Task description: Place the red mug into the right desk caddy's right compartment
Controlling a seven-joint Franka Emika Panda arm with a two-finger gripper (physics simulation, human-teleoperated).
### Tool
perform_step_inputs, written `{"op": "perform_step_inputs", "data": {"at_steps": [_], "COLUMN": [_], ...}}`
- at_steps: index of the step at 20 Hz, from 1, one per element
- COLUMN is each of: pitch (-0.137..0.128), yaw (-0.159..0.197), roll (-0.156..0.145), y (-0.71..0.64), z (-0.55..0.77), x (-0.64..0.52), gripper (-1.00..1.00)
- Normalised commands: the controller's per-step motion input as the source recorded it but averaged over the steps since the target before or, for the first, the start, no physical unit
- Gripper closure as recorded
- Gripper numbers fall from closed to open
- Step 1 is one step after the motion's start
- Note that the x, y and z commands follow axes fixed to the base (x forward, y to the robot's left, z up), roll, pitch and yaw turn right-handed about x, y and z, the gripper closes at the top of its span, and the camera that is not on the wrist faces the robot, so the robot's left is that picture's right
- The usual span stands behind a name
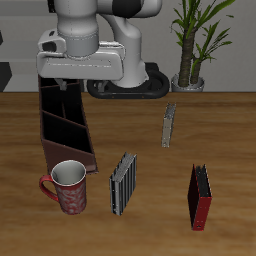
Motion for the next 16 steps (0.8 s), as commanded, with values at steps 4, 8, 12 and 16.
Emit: {"op": "perform_step_inputs", "data": {"at_steps": [4,8,12,16], "pitch": [0.008,-0.002,-0.026,-0.028], "yaw": [-0.015,0.019,0.020,-0.019], "roll": [0.030,0.026,0.013,0.038], "y": [-0.12,-0.10,-0.14,-0.12], "z": [0.03,-0.11,-0.18,-0.21], "x": [0.18,0.19,0.24,0.26], "gripper": [-1.00,-1.00,-1.00,-1.00]}}
